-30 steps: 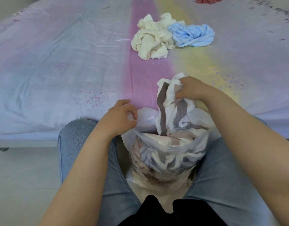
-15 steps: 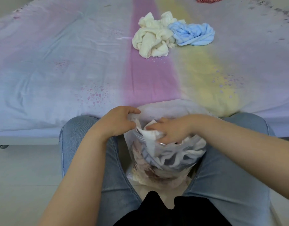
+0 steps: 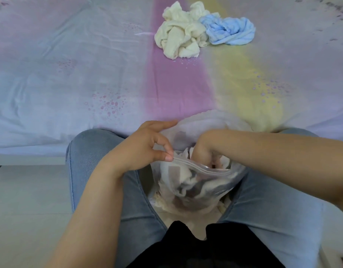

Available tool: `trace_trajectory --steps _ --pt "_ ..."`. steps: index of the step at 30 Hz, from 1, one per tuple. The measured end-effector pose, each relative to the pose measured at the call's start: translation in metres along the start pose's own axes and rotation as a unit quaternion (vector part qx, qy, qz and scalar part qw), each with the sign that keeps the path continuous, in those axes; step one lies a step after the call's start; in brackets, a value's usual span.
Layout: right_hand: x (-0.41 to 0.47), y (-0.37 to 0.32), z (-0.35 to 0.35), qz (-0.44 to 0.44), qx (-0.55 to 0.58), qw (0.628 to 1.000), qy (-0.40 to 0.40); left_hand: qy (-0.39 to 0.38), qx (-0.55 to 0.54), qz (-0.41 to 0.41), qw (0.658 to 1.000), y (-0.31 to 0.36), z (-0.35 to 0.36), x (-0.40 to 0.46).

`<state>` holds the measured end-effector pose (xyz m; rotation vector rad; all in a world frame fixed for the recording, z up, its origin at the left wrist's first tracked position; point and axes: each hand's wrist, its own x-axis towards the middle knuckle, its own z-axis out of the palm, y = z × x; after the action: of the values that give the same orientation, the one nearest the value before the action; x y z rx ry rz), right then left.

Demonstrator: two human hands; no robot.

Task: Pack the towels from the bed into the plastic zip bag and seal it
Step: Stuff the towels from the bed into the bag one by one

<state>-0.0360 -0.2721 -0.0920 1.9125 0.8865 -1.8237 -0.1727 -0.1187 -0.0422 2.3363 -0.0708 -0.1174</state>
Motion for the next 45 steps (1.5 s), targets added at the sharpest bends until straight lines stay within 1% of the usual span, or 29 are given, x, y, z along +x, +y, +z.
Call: trace_trajectory --steps 2,3,5,6,8,10,11,12,13,14,15,16,17,18,19,20,22,24,26,29,31,33,35,37,40,42,45 --pt "0.014 -0.002 0.002 0.016 0.045 0.997 0.061 -0.014 -0.001 -0.006 1.0 -0.001 -0.001 0.002" --pt "0.018 -0.003 0.001 0.012 0.057 0.997 0.056 -0.02 0.001 -0.011 1.0 -0.002 -0.002 0.002" --pt "0.018 -0.006 -0.002 -0.012 0.044 0.999 -0.015 -0.032 -0.004 -0.02 0.999 -0.005 -0.005 0.004" --pt "0.012 -0.008 -0.004 -0.021 0.036 0.999 -0.024 -0.03 -0.014 -0.025 0.999 -0.006 -0.007 0.004" --pt "-0.007 -0.005 -0.011 -0.041 0.053 0.998 0.003 -0.006 -0.042 -0.036 0.998 -0.005 -0.013 0.005" --pt "-0.036 0.002 -0.021 -0.064 0.043 0.996 0.037 0.031 -0.075 -0.04 0.996 -0.004 -0.019 0.01" --pt "-0.051 0.006 -0.026 -0.074 0.04 0.994 0.073 0.051 -0.085 -0.039 0.994 -0.004 -0.022 0.015" --pt "-0.062 0.009 -0.031 -0.095 0.052 0.986 0.127 0.073 -0.09 -0.036 0.993 -0.004 -0.026 0.022" --pt "-0.072 0.011 -0.035 -0.132 0.084 0.967 0.202 0.102 -0.093 -0.037 0.99 -0.006 -0.03 0.031" --pt "-0.078 0.013 -0.04 -0.178 0.13 0.928 0.3 0.136 -0.096 -0.043 0.985 -0.008 -0.035 0.042" --pt "-0.082 0.014 -0.045 -0.221 0.186 0.87 0.4 0.168 -0.096 -0.049 0.98 -0.012 -0.041 0.055" --pt "-0.084 0.016 -0.052 -0.252 0.237 0.801 0.489 0.193 -0.091 -0.055 0.975 -0.016 -0.047 0.069" --pt "-0.082 0.019 -0.061 -0.267 0.266 0.735 0.563 0.208 -0.084 -0.06 0.973 -0.02 -0.054 0.084" --pt "-0.078 0.023 -0.072 -0.267 0.277 0.686 0.617 0.217 -0.076 -0.064 0.971 -0.025 -0.06 0.099" --pt "-0.071 0.029 -0.085 -0.255 0.282 0.658 0.65 0.221 -0.066 -0.067 0.971 -0.03 -0.067 0.116" --pt "-0.063 0.034 -0.098 -0.241 0.289 0.647 0.663 0.222 -0.056 -0.071 0.971 -0.034 -0.074 0.132" --pt "-0.046 0.048 -0.126 -0.204 0.289 0.649 0.674 0.219 -0.051 -0.08 0.971 -0.045 -0.083 0.163" --pt "-0.033 0.065 -0.155 -0.144 0.246 0.65 0.705 0.204 -0.059 -0.094 0.973 -0.058 -0.088 0.192" --pt "-0.026 0.084 -0.184 -0.089 0.225 0.64 0.729 0.184 -0.038 -0.106 0.977 -0.071 -0.091 0.22" --pt "-0.029 0.115 -0.229 -0.025 0.246 0.618 0.746 0.185 0.053 -0.102 0.976 -0.077 -0.097 0.27" --pt "-0.038 0.138 -0.258 0.041 0.217 0.615 0.757 0.204 0.128 -0.085 0.967 -0.073 -0.105 0.308" --pt "-0.047 0.159 -0.286 0.106 0.161 0.631 0.752 0.213 0.203 -0.077 0.953 -0.069 -0.117 0.342" --pt "-0.055 0.177 -0.313 0.145 0.087 0.657 0.734 0.186 0.254 -0.09 0.945 -0.068 -0.131 0.375" --pt "-0.062 0.19 -0.342 0.144 0.004 0.671 0.727 0.141 0.272 -0.098 0.947 -0.065 -0.146 0.407" --pt "-0.068 0.2 -0.388 0.093 -0.097 0.682 0.719 0.074 0.263 -0.122 0.954 -0.064 -0.163 0.453" --pt "-0.069 0.201 -0.418 0.069 -0.107 0.703 0.699 0.032 0.259 -0.14 0.955 -0.077 -0.165 0.474" --pt "-0.063 0.204 -0.456 0.03 -0.066 0.754 0.653 -0.003 0.235 -0.162 0.958 -0.115 -0.153 0.495"
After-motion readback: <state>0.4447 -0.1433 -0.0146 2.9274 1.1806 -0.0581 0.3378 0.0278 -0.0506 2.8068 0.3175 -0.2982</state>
